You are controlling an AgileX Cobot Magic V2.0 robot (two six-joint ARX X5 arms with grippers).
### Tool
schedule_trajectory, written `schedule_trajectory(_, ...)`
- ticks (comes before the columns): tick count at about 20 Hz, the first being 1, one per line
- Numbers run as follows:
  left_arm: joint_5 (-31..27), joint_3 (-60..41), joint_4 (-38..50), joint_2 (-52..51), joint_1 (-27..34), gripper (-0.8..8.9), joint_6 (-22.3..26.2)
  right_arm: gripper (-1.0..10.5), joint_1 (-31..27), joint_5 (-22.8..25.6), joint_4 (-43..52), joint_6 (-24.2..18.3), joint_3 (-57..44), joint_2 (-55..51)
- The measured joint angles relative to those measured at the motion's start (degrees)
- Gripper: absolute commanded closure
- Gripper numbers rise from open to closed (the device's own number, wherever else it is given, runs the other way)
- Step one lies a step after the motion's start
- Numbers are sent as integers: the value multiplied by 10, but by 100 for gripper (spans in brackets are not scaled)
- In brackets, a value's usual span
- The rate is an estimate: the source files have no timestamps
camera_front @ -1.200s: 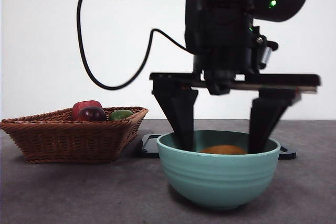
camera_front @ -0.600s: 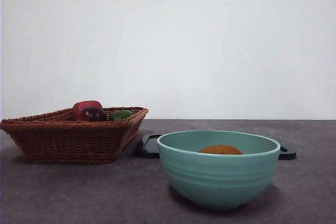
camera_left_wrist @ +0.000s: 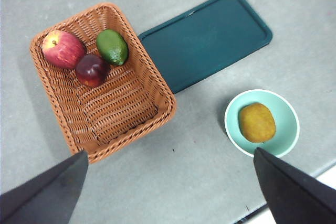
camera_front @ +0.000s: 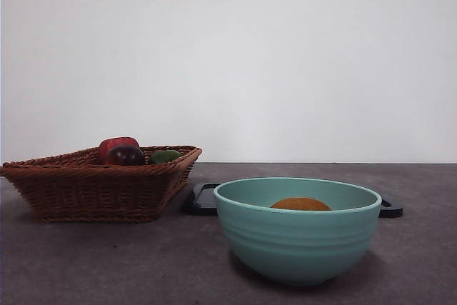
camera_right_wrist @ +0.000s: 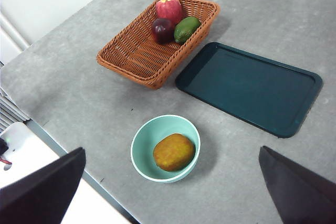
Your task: Pick up the wifruite, put it on the bowl, pick up the plate, put it on desk
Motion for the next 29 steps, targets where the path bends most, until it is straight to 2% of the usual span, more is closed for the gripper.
schedule_trajectory(5,5,-127,0,-117,0,340,6,358,0,0,-43,13,0,39)
schedule_trajectory(7,16,-193,2,-169,0,442,9,358,0,-4,-50,15,1,64)
schedule_trajectory(8,34,-228,6,-199,0,469,10,358,0,-14,-50,15,0,77)
schedule_trajectory(12,117,-332,132,-303,-1,472,10,358,8,-32,-50,15,1,124)
schedule_trajectory(18,240,-419,193,-376,-1,469,10,358,49,-30,-49,24,1,196)
schedule_trajectory(21,353,-424,240,-392,-1,458,13,358,79,6,-48,37,0,240)
schedule_trajectory(23,412,-424,256,-401,-1,372,17,358,94,42,-48,44,1,269)
schedule_trajectory(29,415,-424,268,-404,-1,351,36,358,104,101,-47,57,1,338)
